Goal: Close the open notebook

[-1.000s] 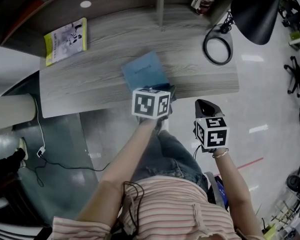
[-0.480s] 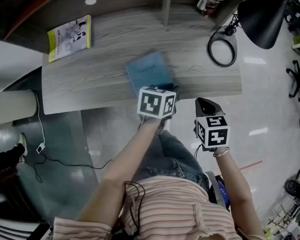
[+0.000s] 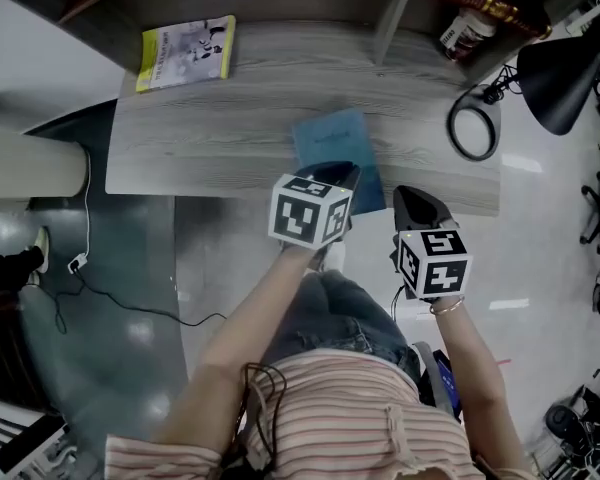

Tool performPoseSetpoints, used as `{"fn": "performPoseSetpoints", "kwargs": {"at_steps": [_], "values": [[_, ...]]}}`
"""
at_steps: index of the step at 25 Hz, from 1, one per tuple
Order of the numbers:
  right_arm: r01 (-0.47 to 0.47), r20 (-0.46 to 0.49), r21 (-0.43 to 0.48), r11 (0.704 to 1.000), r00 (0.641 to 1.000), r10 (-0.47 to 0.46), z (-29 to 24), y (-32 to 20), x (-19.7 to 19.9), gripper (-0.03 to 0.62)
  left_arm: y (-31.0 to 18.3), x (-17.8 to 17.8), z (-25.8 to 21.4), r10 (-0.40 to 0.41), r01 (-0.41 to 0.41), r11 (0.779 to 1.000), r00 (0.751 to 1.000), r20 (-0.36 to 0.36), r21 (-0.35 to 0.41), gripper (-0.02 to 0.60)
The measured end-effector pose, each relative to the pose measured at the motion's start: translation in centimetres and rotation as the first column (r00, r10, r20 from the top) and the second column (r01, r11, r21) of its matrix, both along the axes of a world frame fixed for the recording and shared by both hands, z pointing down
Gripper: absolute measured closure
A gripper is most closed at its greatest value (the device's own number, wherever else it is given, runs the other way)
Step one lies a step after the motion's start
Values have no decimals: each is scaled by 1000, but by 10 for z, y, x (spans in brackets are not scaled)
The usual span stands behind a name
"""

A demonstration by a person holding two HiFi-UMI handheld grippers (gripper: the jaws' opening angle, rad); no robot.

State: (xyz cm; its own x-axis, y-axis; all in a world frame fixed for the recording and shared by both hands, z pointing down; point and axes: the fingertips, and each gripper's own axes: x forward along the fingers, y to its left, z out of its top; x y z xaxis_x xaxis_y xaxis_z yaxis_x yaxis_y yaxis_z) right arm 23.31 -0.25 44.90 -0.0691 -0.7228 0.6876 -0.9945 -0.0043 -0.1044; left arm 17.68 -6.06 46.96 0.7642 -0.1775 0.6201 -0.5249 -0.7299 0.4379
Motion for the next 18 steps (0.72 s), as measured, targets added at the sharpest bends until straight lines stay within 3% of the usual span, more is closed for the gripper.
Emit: {"fn": "performPoseSetpoints", "kwargs": {"at_steps": [5,10,13,18], "values": [[40,26,72,997,999,-42,-23,-17,-19,586,-10,-35,-22,-83,86,994,996,-39,72,571],[49,55,178,983,997,-59,-53,-27,-32,586,-16,-66,-46,-154,164,971,985,-74,176,571],[53,74,253,966,995,-74,-75,-29,-39,588,-17,-82,-63,-182,199,947,979,-87,253,571],[55,99,356,933,990,-96,-104,-28,-46,586,-17,-105,-99,-231,270,889,962,-146,371,571]]}}
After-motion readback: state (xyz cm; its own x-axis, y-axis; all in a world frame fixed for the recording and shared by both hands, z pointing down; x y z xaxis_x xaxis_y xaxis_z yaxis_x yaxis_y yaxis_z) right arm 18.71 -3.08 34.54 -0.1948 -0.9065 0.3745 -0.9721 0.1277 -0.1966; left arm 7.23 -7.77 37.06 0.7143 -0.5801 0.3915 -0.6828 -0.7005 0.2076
